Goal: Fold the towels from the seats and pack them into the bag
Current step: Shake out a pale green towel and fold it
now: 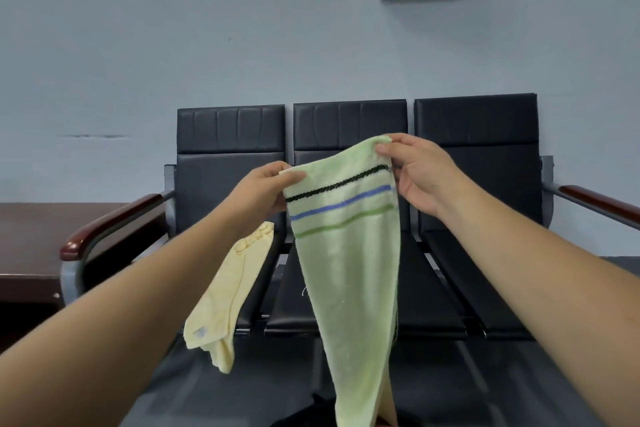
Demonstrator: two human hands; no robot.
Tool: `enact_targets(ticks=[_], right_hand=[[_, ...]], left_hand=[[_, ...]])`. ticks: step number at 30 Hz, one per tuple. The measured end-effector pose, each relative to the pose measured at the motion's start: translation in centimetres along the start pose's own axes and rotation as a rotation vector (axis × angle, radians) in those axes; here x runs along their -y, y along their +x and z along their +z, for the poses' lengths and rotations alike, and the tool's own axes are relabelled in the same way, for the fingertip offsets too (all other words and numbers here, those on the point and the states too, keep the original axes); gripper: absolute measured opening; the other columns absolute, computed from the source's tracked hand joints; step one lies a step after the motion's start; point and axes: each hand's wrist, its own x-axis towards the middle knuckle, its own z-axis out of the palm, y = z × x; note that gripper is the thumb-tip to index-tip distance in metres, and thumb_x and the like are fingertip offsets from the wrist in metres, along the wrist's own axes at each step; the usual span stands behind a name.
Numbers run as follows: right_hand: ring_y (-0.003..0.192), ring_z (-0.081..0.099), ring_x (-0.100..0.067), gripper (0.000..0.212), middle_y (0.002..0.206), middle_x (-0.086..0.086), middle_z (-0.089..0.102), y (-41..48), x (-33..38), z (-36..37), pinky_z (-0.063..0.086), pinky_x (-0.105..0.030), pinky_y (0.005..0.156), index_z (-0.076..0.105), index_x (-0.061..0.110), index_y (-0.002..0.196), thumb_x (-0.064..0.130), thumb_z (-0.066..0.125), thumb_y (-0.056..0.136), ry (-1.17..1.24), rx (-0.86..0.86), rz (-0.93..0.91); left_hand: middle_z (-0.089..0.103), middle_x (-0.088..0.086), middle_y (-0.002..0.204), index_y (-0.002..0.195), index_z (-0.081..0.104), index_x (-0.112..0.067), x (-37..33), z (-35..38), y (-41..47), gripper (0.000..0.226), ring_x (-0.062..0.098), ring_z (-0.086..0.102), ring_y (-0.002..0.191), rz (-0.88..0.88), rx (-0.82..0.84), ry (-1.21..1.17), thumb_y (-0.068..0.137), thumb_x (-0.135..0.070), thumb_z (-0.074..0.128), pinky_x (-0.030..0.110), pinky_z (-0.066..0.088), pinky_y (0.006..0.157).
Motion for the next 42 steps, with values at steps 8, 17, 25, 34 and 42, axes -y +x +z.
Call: enact_targets(ticks=[8,17,25,34,42], right_hand=[[0.080,0.074,-0.028,0.012,0.090,-0.018,0.075,1.1,0.6,0.9,0.063,-0.042,0.071,0.069,-0.002,0.103,-0.002,0.064,0.092,0.049,-0.116,0.025],[0.086,0.073,-0.036,0.031,0.113,-0.026,0.069,2.1,-4.4,-2.8,0.060,-0.042,0.054,0.060,-0.009,0.124,-0.006,0.064,0.093,0.028,-0.343,0.369],[0.119,0.064,-0.030,0.070,0.136,-0.016,0.064,-2.3,-9.8,-1.8,0.046,-0.054,0.107,0.062,0.003,0.131,0.061,0.060,0.091,0.231,0.134,0.552],[0.121,0.065,-0.034,0.045,0.131,-0.021,0.066,-2.2,-9.1,1.7,0.050,-0.047,0.106,0.062,-0.002,0.132,0.010,0.072,0.089,0.244,0.198,0.486],[0.099,0.074,-0.035,0.036,0.110,-0.019,0.075,-0.6,-6.0,2.0,0.058,-0.052,0.091,0.067,0.000,0.120,0.009,0.077,0.086,0.175,-0.003,0.509]], left_hand=[[0.071,0.012,0.124,0.111,0.076,-0.011,9.1,4.0,-3.6,0.026,0.026,0.067,0.116,-0.217,0.245,-0.136,0.087,-0.019,0.073,0.043,0.045,0.110],[0.067,0.020,0.125,0.118,0.065,0.001,4.9,5.7,-2.4,0.033,0.029,0.070,0.106,-0.392,0.186,-0.737,0.095,-0.019,0.052,0.040,0.058,0.090],[0.058,0.032,0.132,0.139,0.045,0.011,1.8,3.8,-0.5,0.047,0.045,0.062,0.119,-0.352,0.051,-0.993,0.100,-0.014,0.051,0.057,0.054,0.093],[0.067,0.016,0.103,0.112,0.066,-0.004,4.1,2.5,-1.5,0.049,0.031,0.071,0.086,-0.335,0.000,-0.667,0.097,-0.050,0.054,0.038,0.061,0.077],[0.071,0.016,0.120,0.125,0.065,-0.001,8.1,3.7,-3.7,0.039,0.029,0.069,0.107,-0.274,0.158,-0.304,0.094,-0.025,0.064,0.040,0.058,0.088]])
